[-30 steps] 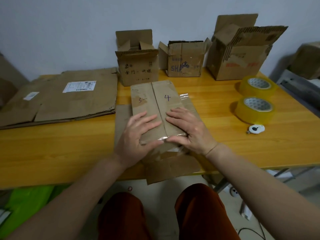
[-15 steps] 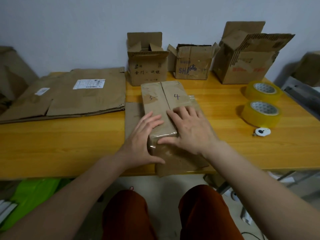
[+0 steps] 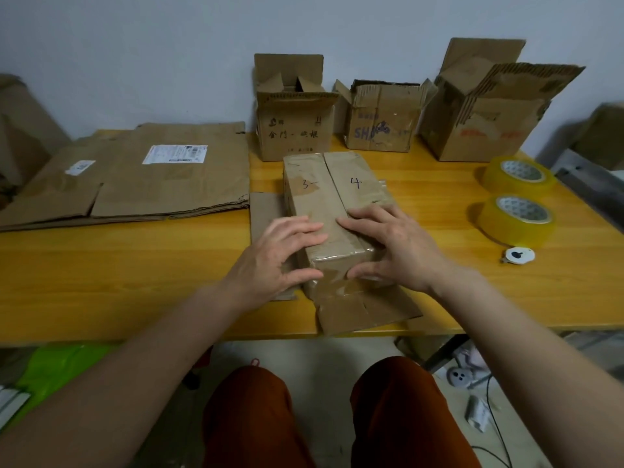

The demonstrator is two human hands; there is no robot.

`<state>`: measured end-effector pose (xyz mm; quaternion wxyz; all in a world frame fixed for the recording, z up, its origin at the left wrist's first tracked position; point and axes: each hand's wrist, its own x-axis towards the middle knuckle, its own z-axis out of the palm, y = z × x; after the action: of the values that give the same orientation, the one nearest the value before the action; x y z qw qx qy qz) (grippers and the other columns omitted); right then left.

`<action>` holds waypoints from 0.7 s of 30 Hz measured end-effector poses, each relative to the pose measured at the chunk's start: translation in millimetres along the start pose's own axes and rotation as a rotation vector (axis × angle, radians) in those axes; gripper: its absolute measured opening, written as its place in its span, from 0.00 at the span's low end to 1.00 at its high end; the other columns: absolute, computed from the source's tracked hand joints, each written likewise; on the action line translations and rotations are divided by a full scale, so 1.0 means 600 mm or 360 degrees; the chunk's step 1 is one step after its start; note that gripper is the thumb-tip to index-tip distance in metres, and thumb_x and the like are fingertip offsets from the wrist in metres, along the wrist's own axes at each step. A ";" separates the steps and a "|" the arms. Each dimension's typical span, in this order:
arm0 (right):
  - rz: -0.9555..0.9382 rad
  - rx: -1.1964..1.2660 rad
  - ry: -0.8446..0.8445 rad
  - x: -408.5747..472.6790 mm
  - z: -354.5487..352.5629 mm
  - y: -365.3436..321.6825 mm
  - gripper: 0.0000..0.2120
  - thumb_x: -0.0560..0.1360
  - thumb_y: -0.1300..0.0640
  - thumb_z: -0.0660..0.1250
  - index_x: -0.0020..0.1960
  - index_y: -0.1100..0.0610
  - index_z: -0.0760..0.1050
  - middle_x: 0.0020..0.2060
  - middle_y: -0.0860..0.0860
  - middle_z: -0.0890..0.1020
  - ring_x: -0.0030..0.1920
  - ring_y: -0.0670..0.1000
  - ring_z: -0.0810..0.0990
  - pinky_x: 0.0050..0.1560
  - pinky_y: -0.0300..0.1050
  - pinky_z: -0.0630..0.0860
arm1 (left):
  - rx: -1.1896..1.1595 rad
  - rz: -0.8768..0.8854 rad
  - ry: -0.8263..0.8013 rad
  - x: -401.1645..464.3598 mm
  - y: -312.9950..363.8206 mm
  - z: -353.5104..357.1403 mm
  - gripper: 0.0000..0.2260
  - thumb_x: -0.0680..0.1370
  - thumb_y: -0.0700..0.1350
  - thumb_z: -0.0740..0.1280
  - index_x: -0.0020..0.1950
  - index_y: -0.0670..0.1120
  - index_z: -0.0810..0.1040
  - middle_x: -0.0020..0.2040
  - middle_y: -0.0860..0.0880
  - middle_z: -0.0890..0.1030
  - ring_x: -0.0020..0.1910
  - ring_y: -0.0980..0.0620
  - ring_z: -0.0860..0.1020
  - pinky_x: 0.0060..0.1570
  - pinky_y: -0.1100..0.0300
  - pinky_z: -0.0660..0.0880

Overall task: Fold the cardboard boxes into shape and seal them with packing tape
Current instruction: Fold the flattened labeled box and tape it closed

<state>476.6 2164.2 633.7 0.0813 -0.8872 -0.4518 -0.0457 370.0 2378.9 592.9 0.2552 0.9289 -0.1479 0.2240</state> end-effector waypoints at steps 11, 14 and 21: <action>0.0350 -0.0343 0.0227 0.005 0.027 -0.096 0.49 0.60 0.19 0.47 0.65 0.54 0.68 0.65 0.54 0.71 0.66 0.57 0.67 0.67 0.54 0.62 | 0.0085 -0.0014 0.0053 -0.009 0.001 0.035 0.45 0.58 0.58 0.80 0.70 0.45 0.68 0.70 0.46 0.69 0.73 0.47 0.61 0.68 0.41 0.65; 0.0244 -0.0284 0.0257 0.003 0.029 -0.085 0.45 0.63 0.22 0.56 0.68 0.52 0.67 0.64 0.53 0.71 0.64 0.56 0.68 0.65 0.51 0.63 | 0.0089 -0.0010 -0.0033 -0.011 -0.004 0.027 0.46 0.60 0.60 0.79 0.72 0.47 0.64 0.73 0.48 0.65 0.75 0.49 0.58 0.69 0.42 0.65; 0.0001 0.0020 0.0565 0.005 0.009 -0.010 0.27 0.77 0.35 0.54 0.54 0.54 0.80 0.52 0.50 0.80 0.53 0.51 0.75 0.55 0.45 0.67 | 0.0150 -0.0364 0.0319 0.032 0.047 0.032 0.22 0.75 0.63 0.59 0.53 0.46 0.74 0.53 0.48 0.75 0.56 0.50 0.73 0.52 0.51 0.74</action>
<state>473.4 2171.2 629.3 0.1654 -0.8648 -0.4303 -0.1989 382.0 2342.5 599.0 0.2485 0.9236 -0.0042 0.2919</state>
